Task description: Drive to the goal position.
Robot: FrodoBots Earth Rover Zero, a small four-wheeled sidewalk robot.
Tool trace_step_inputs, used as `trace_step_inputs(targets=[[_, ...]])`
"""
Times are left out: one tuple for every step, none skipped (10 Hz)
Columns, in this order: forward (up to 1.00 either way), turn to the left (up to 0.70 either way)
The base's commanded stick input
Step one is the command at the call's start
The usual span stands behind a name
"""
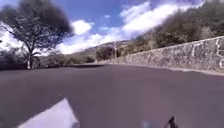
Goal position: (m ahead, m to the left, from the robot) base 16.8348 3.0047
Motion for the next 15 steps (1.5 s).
trace_step_inputs(targets=[[0.7, 0.0], [0.7, 0.0], [0.7, 0.0], [0.7, 0.0], [0.7, 0.0], [0.7, 0.0], [0.7, 0.0], [0.7, 0.0], [0.7, 0.0], [0.7, 0.0], [0.7, 0.0], [0.7, 0.0], [0.7, -0.11], [0.7, -0.35], [0.7, -0.35]])
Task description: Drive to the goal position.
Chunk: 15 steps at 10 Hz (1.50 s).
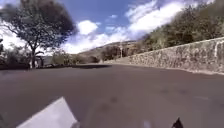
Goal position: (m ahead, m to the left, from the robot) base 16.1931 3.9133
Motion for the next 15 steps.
trace_step_inputs(targets=[[0.7, -0.35], [0.7, -0.35], [0.7, -0.35], [0.7, -0.21], [0.7, 0.0], [0.7, 0.0], [0.7, 0.0], [0.7, 0.0], [0.7, 0.0], [0.7, 0.0], [0.7, 0.0], [0.7, 0.0], [0.7, 0.0], [0.7, 0.0], [0.7, 0.0]])
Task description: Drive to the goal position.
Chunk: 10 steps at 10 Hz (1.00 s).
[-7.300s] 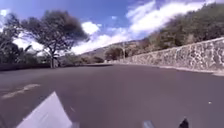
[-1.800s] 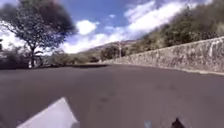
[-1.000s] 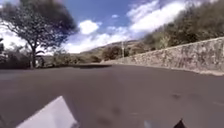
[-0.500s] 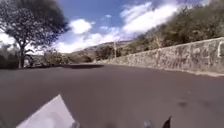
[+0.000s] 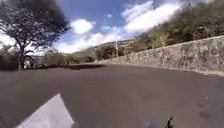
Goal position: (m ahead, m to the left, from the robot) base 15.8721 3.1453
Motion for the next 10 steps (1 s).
trace_step_inputs(targets=[[0.7, 0.0], [0.7, 0.0], [0.7, 0.0], [0.7, 0.0], [0.7, 0.0], [0.7, 0.0], [0.7, 0.0], [0.7, 0.0], [0.7, 0.0], [0.7, 0.0]])
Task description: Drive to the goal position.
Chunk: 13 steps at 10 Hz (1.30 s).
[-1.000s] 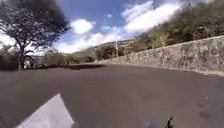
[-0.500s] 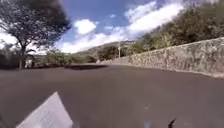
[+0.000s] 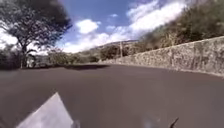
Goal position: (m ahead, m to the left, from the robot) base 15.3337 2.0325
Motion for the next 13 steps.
trace_step_inputs(targets=[[0.7, 0.0], [0.7, 0.0], [0.7, 0.0], [0.7, 0.0], [0.7, 0.0], [0.7, -0.18], [0.7, -0.34], [0.7, -0.35], [0.7, -0.35], [0.7, -0.35], [0.7, -0.35], [0.7, -0.35], [0.7, -0.15]])
